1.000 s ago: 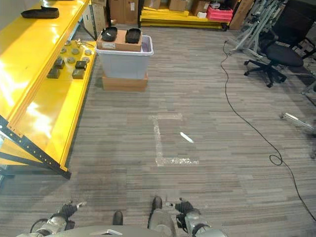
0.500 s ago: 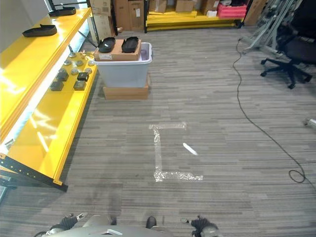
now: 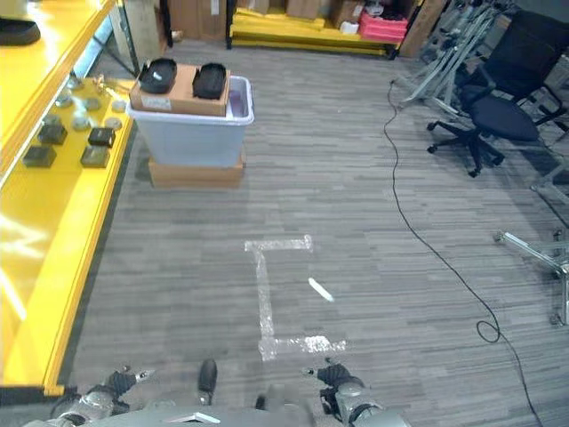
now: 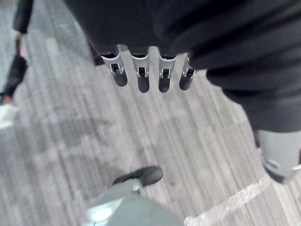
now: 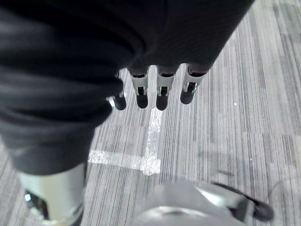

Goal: Move parts from the plastic box to the shelf.

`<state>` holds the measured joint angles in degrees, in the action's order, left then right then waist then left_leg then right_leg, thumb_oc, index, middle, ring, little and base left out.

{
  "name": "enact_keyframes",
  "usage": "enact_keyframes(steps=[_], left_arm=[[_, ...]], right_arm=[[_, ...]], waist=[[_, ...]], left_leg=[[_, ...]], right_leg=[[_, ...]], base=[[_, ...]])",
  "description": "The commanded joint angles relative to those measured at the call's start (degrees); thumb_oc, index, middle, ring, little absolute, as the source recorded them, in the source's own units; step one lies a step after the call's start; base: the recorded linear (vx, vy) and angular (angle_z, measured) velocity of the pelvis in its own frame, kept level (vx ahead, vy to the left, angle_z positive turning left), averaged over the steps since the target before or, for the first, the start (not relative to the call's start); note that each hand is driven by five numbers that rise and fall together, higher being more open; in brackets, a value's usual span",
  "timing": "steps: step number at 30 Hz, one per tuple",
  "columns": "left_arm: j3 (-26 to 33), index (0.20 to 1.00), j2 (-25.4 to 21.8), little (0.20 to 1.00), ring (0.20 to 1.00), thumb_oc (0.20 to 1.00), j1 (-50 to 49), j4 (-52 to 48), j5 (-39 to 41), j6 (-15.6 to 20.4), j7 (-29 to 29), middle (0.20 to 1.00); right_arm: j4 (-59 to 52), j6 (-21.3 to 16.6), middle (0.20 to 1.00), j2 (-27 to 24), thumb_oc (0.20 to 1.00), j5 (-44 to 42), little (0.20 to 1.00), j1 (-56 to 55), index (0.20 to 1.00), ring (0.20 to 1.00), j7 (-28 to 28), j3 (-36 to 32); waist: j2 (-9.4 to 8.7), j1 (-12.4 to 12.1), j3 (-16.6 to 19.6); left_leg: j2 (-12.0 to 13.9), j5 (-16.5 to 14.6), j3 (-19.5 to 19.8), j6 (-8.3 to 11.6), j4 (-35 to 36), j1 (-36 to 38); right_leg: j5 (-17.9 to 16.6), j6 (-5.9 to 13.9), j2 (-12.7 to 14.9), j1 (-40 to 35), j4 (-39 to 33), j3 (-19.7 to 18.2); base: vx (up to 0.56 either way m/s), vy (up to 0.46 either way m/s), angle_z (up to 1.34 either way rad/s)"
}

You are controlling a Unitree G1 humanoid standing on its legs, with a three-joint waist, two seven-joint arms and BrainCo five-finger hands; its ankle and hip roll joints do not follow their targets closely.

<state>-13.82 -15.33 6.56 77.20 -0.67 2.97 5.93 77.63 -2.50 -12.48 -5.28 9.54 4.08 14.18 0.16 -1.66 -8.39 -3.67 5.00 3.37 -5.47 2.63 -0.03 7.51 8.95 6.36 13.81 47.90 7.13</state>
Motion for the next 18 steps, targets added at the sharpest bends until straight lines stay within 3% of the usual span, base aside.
enact_keyframes(steps=[1, 4, 5, 6, 12, 13, 14, 15, 18], left_arm=[[0.5, 1.0, -0.9, 1.0, 1.0, 1.0, 1.6, 2.6, -2.4, -0.7, 0.7, 1.0], [0.4, 1.0, -0.9, 1.0, 1.0, 1.0, 1.9, 2.3, -2.2, -0.5, 0.9, 1.0], [0.1, 1.0, -0.7, 1.0, 1.0, 1.0, 2.9, 1.3, -1.8, -0.1, 1.0, 1.0], [-0.5, 1.0, 0.3, 1.0, 1.0, 1.0, 3.1, 0.7, -1.9, 0.1, 0.9, 1.0], [0.5, 1.0, 1.9, 1.0, 1.0, 1.0, 1.6, 0.6, -0.1, 0.1, 0.5, 1.0], [0.2, 1.0, 2.7, 1.0, 1.0, 1.0, 1.0, 1.0, -0.1, -0.1, 0.2, 1.0], [0.2, 1.0, 2.7, 1.0, 1.0, 1.0, 1.0, 1.0, -0.1, -0.1, 0.2, 1.0], [0.0, 1.0, 3.4, 1.0, 1.0, 1.0, 0.3, 1.5, -0.4, -0.2, 0.0, 1.0], [0.0, 1.0, 3.5, 1.0, 1.0, 1.0, 0.0, 1.6, -0.1, -0.2, 0.0, 1.0]], right_arm=[[1.2, 0.5, 1.0, -1.4, 1.0, 2.7, 1.0, 2.3, 1.0, 1.0, 1.0, -0.3], [1.2, 0.6, 1.0, -1.3, 1.0, 2.7, 1.0, 2.0, 1.0, 1.0, 1.0, 0.0], [2.3, 1.0, 1.0, -1.5, 1.0, 2.8, 1.0, 1.4, 1.0, 1.0, 0.8, 0.2], [3.8, 1.3, 1.0, -1.8, 1.0, 2.7, 1.0, 0.5, 1.0, 1.0, 0.8, -0.6], [5.1, 1.1, 1.0, -2.9, 1.0, 1.6, 1.0, -1.4, 1.0, 1.0, 0.9, -1.9], [4.8, 0.8, 1.0, -3.5, 1.0, 0.8, 1.0, -1.0, 1.0, 1.0, 1.0, -2.0], [4.8, 0.8, 1.0, -3.5, 1.0, 0.7, 1.0, -1.0, 1.0, 1.0, 1.0, -2.0], [3.9, 0.5, 1.0, -4.2, 1.0, 0.9, 1.0, -0.1, 1.0, 1.0, 1.1, -1.6], [3.2, 0.3, 1.0, -4.6, 1.0, 0.7, 1.0, 0.2, 1.0, 1.0, 1.2, -1.4]], waist=[[-0.79, -0.8, -0.3], [-0.93, -0.3, -0.5], [-1.17, 0.7, -0.3], [-1.5, 1.1, 0.3], [-1.35, 1.2, 2.6], [-1.05, 1.2, 2.3], [-1.02, 1.2, 2.2], [-0.98, 0.7, 1.4], [-0.99, 0.5, 0.9]], left_leg=[[2.3, -5.3, 2.4, 3.93, -0.6, 0.3], [2.3, -5.9, 2.7, 4.2, -0.2, 1.4], [2.6, -7.2, 3.7, 4.81, 0.4, 3.1], [3.2, -9.0, 4.5, 5.8, -0.1, 4.5], [6.4, -12.2, 6.7, 8.37, -5.5, 5.5], [6.9, -11.3, 7.3, 9.14, -11.3, 3.9], [6.9, -11.4, 7.3, 9.14, -11.5, 3.8], [5.9, -8.9, 8.0, 9.25, -19.3, 0.9], [5.6, -7.6, 7.9, 9.24, -22.3, -1.0]], right_leg=[[-7.9, -0.52, 1.0, -5.3, -35.0, 6.3], [-9.2, -0.49, 0.0, -5.4, -39.7, 5.6], [-11.3, -0.24, -1.0, -4.3, -44.8, 2.8], [-11.7, -0.32, -0.6, -5.1, -45.6, 3.5], [-8.0, -3.14, -2.2, -8.4, -44.4, 5.1], [-6.6, -4.22, -3.0, -10.2, -44.4, 5.4], [-6.6, -4.21, -3.0, -10.2, -44.5, 5.5], [-6.1, -5.18, -3.3, -11.9, -44.9, 5.0], [-5.7, -5.57, -3.3, -12.9, -45.5, 4.8]], base=[[0.3, -0.037, -0.07], [0.26, -0.049, -0.01], [0.51, -0.186, 0.33], [0.5, -0.184, 0.49], [0.33, -0.216, 0.51], [0.28, -0.199, 0.43], [0.31, -0.217, 0.29], [0.13, -0.089, -0.05], [0.12, -0.075, -0.23]])
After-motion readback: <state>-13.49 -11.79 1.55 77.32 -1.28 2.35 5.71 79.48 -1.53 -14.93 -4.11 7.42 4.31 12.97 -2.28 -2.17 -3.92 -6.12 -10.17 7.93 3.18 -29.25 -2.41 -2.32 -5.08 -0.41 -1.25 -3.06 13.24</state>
